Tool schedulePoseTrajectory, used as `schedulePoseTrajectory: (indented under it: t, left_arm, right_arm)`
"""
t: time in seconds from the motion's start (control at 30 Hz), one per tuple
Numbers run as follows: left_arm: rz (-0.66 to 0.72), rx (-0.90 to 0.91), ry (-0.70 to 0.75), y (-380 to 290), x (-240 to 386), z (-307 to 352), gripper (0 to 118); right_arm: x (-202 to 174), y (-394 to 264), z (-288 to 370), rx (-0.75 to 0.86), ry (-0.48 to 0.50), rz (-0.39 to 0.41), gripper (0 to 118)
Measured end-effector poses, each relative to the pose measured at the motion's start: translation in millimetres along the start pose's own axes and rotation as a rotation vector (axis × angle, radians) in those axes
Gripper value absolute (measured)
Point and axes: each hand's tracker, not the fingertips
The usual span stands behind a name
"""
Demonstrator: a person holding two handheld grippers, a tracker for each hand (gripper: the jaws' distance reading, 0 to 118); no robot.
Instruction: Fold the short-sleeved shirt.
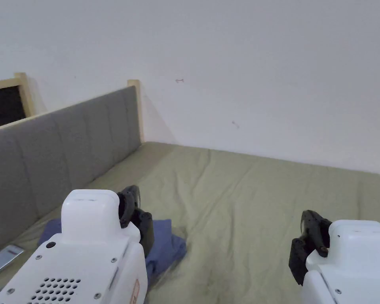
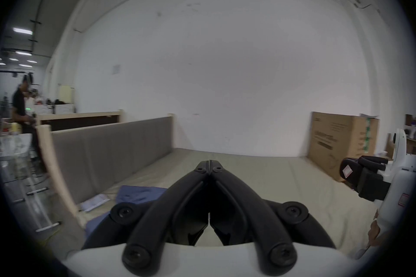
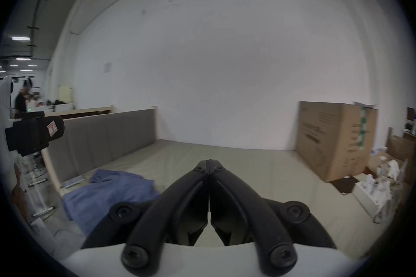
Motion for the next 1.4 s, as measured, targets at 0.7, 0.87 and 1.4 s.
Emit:
schedulePoseTrajectory:
  t: [0.7, 0.87, 1.4]
  left_arm:
    - [0.017, -0.410, 0.167, -107, -104, -88, 0]
    - [0.170, -0.579, 0.077, -161, -122, -161, 65]
    - [0.085, -0.933, 0.080, -296, -88, -338, 79]
  right_arm:
    - [-93, -40, -77, -0.180, 0.297, 0.079, 0]
    - [-85, -60, -99, -0.249, 0.273, 0.092, 0]
    - [-32, -119, -147, -0.473, 0.141, 0.058, 0]
